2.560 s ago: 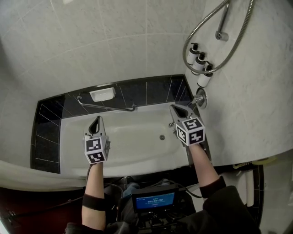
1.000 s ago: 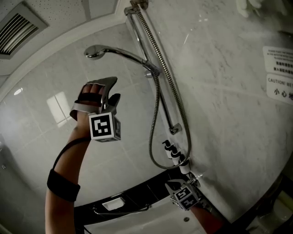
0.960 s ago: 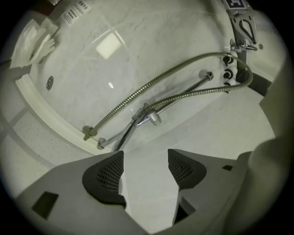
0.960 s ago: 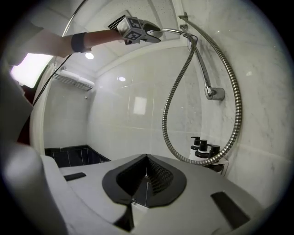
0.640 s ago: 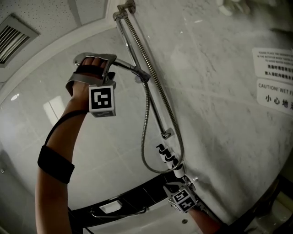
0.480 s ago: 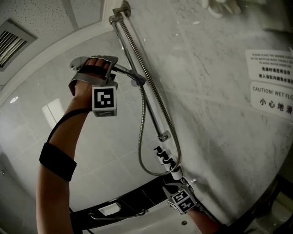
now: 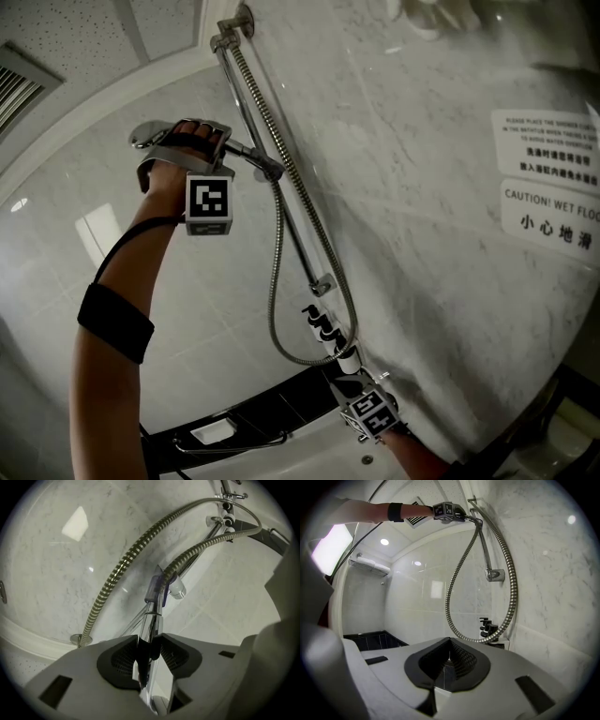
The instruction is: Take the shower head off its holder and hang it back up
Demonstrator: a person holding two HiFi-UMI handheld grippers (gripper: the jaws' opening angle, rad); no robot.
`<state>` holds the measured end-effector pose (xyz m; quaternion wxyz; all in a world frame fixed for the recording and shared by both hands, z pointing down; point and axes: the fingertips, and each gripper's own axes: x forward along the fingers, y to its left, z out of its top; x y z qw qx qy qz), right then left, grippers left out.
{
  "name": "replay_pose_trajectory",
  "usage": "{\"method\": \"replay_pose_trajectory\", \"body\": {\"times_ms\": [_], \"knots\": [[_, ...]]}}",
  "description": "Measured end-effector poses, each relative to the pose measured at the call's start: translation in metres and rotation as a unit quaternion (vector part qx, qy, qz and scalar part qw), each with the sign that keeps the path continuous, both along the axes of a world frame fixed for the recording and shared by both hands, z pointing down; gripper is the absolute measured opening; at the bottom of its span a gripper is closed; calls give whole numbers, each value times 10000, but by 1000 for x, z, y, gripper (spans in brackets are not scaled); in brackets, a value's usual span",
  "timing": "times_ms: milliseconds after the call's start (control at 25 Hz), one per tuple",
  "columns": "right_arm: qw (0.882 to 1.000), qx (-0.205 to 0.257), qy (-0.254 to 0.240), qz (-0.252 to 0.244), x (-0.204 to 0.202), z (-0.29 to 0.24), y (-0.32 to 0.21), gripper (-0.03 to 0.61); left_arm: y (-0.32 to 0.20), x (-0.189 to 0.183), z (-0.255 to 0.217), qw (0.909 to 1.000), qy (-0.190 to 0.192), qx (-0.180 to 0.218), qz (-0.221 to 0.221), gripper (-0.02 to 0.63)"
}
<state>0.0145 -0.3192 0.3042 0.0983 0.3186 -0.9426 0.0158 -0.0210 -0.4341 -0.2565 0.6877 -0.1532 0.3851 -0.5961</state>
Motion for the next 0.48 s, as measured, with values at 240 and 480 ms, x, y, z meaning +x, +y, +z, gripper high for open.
{"method": "replay_pose_trajectory", "body": {"times_ms": [240, 480], "knots": [[10000, -58, -10, -32, 1, -2, 5, 23, 1, -2, 1, 9995, -307, 46, -113, 133], [10000, -31, 69, -20, 0, 5, 4, 23, 14, -30, -8, 9997, 236, 24, -80, 127]]}}
